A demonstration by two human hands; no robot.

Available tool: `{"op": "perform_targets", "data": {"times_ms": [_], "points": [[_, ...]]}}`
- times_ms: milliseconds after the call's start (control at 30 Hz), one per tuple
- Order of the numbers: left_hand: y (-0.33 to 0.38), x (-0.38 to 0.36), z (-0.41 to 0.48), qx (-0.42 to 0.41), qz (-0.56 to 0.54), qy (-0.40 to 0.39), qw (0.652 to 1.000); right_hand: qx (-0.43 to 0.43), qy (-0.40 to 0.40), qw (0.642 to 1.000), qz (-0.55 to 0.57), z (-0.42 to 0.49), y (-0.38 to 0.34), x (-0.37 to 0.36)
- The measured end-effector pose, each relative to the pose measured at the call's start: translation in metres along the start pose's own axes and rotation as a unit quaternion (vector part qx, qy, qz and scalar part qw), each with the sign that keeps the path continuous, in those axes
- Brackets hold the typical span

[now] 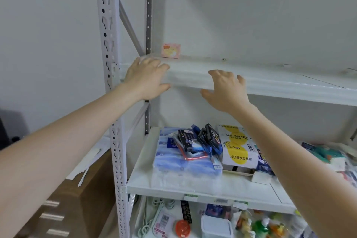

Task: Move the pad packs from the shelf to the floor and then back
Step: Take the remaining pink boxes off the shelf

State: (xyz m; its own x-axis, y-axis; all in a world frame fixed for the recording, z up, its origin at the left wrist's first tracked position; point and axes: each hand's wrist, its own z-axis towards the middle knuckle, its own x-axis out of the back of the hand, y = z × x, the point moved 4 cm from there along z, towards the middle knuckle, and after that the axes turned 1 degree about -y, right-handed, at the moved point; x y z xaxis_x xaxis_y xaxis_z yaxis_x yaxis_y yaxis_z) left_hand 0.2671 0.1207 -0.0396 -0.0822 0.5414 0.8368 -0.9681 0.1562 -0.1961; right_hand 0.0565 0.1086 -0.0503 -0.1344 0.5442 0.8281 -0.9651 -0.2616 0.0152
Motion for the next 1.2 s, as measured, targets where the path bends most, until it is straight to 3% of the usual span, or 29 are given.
{"op": "perform_targets", "data": {"times_ms": [133, 367, 533, 933, 1200], "points": [[0.044, -0.015, -0.054, 0.027, -0.005, -0.025, 0.999, 0.022, 0.000, 1.000, -0.015, -0.061, 0.019, -0.014], [0.130, -0.068, -0.145, -0.002, -0.010, -0.064, 0.998, 0.021, -0.045, 0.999, -0.020, -0.188, 0.052, -0.058], [0.181, -0.135, -0.210, -0.038, -0.015, -0.156, 0.987, -0.017, -0.103, 0.994, -0.007, -0.282, 0.071, -0.105], [0.267, -0.288, -0.382, -0.083, -0.044, -0.353, 0.931, -0.063, -0.290, 0.955, 0.009, -0.492, 0.071, -0.228], [0.291, -0.387, -0.466, -0.092, -0.071, -0.430, 0.896, -0.095, -0.312, 0.945, 0.028, -0.593, 0.065, -0.307]]}}
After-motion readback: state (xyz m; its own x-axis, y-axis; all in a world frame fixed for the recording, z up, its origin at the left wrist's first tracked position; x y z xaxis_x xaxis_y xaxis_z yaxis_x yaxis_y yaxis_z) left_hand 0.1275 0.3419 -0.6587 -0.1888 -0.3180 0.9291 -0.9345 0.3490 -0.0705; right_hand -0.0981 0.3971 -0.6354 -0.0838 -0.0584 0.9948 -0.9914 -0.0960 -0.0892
